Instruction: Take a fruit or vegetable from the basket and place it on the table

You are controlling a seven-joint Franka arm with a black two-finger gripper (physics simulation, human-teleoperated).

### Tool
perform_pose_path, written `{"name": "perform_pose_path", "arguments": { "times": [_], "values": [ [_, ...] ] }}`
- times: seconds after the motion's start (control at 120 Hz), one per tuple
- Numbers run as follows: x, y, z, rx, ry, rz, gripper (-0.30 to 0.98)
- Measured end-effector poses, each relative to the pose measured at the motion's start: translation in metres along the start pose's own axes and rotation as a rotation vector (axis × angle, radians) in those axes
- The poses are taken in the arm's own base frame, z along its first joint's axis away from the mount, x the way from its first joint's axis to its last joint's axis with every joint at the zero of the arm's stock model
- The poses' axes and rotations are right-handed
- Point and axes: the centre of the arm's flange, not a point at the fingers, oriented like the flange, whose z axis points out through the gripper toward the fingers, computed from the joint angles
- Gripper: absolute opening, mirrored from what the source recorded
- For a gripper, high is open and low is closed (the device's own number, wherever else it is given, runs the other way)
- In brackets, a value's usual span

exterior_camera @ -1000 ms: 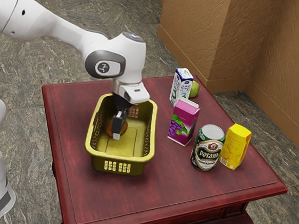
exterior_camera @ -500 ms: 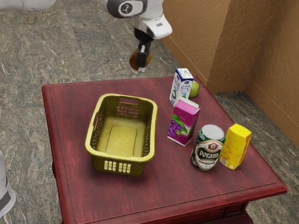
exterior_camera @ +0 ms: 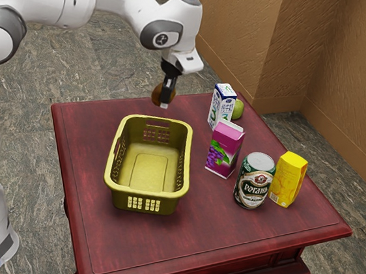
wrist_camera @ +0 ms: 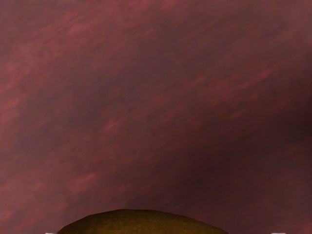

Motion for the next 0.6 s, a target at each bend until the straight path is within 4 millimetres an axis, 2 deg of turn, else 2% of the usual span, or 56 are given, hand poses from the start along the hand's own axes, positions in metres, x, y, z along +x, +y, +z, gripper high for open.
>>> {"name": "perform_pose_path", "arguments": {
  "times": [0.225,0.308,0.492,0.508,0.567,0.6],
  "values": [
    [0.004,0.007,0.014,-0.015,-0.003,0.039,0.46],
    [0.003,0.005,0.014,-0.015,0.005,0.039,0.6],
    [-0.005,-0.007,0.011,-0.01,0.022,0.023,0.66],
    [-0.006,-0.01,0.004,-0.001,0.033,0.019,0.67],
    [-0.004,-0.026,-0.075,0.078,0.163,-0.014,0.67],
    [0.0,-0.025,-0.123,0.114,0.223,-0.031,0.68]
  ]
}}
